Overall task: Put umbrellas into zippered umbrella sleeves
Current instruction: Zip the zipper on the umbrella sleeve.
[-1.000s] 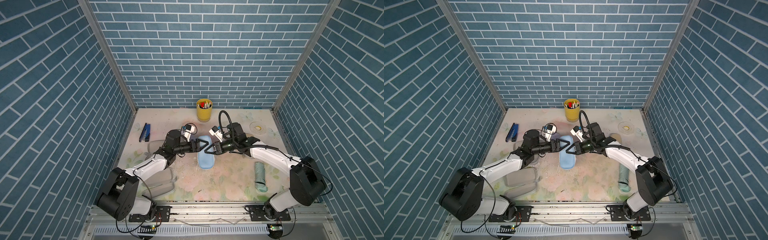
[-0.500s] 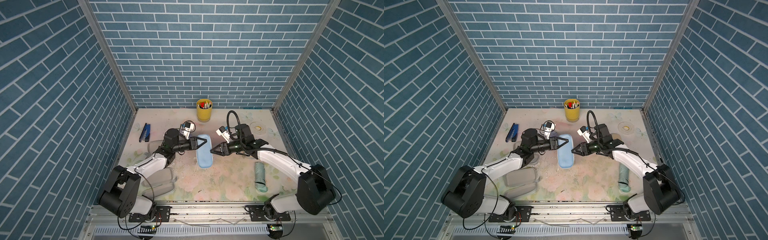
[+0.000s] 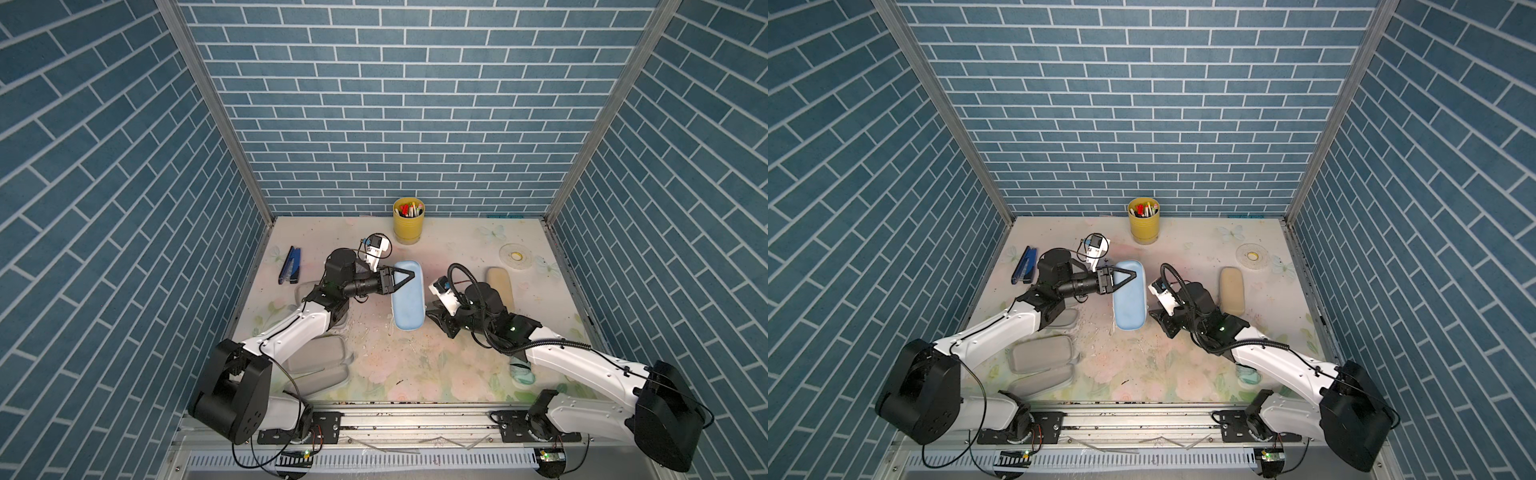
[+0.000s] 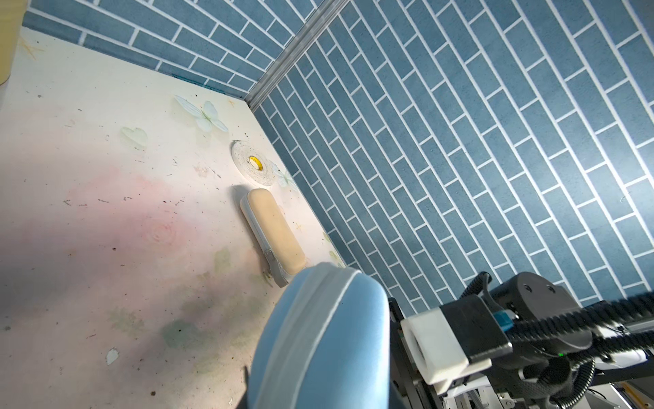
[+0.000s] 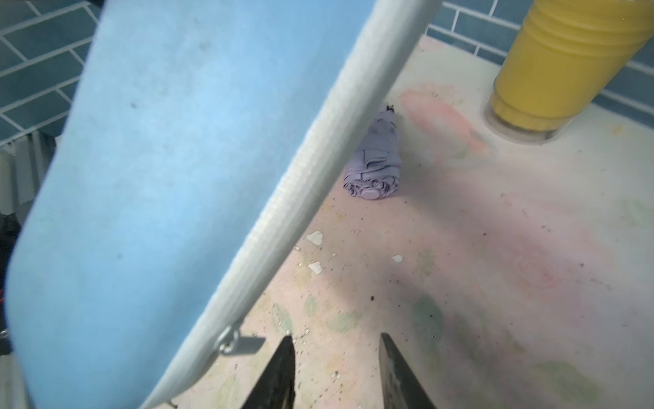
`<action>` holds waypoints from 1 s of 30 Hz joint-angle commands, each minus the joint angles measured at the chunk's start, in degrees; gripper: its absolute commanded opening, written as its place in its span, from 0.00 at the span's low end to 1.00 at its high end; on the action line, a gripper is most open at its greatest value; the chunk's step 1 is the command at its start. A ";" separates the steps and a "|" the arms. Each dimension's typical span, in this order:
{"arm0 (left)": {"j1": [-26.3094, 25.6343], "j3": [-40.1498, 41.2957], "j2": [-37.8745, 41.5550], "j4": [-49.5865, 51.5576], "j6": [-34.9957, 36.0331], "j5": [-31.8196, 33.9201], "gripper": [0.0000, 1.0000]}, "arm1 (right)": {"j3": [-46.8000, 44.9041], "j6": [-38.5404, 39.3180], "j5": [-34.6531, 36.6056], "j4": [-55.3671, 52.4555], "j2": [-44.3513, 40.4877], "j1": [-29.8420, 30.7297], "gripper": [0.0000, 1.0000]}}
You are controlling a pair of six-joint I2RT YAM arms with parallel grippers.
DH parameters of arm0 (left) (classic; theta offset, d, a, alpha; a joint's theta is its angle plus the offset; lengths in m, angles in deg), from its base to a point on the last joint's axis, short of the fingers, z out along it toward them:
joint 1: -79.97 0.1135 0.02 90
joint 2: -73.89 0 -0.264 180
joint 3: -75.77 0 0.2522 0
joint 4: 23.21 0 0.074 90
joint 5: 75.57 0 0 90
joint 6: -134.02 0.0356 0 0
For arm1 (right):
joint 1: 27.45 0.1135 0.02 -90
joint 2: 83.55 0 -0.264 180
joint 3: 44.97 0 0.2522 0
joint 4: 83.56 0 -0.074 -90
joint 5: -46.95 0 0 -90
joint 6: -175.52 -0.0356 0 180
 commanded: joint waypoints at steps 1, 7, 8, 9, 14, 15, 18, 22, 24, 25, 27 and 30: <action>0.26 -2.78 1.66 0.66 2.47 -0.05 0.26 | -0.69 6.81 7.31 6.93 -0.82 2.95 0.39; 0.28 -3.08 1.66 0.81 2.95 1.30 0.26 | -1.58 8.12 8.26 10.15 -0.97 5.21 0.39; 0.40 -3.16 1.71 0.91 3.24 1.71 0.25 | -1.52 8.35 8.66 10.13 -0.90 5.52 0.39; 0.50 -3.24 1.68 1.08 3.38 2.07 0.25 | -1.58 8.56 8.58 10.01 -0.80 5.78 0.39; 0.75 -4.29 2.60 2.66 5.22 2.90 0.24 | -2.93 8.67 10.15 10.04 -1.04 6.52 0.40; 0.78 -4.46 2.82 2.82 5.46 2.81 0.23 | -3.19 8.66 10.04 10.16 -1.15 6.49 0.40; 0.76 -5.00 3.02 3.29 6.35 2.41 0.22 | -3.34 8.88 10.27 10.41 -1.03 6.64 0.40; 0.75 -5.01 3.07 2.85 6.22 1.93 0.22 | -3.09 9.49 10.22 11.21 -0.28 7.10 0.40; 0.67 -4.75 3.02 2.57 6.07 1.83 0.22 | -3.00 9.97 10.76 12.53 0.02 7.46 0.40; 0.63 -4.67 3.03 2.51 5.99 1.76 0.21 | -2.93 10.06 11.08 13.10 0.08 7.54 0.40; 0.35 -4.48 2.92 2.36 5.93 1.65 0.21 | -2.51 10.56 11.53 13.89 0.49 7.62 0.40; 0.02 -4.24 2.76 2.28 5.93 1.56 0.21 | -1.95 11.49 11.93 15.48 0.79 7.63 0.39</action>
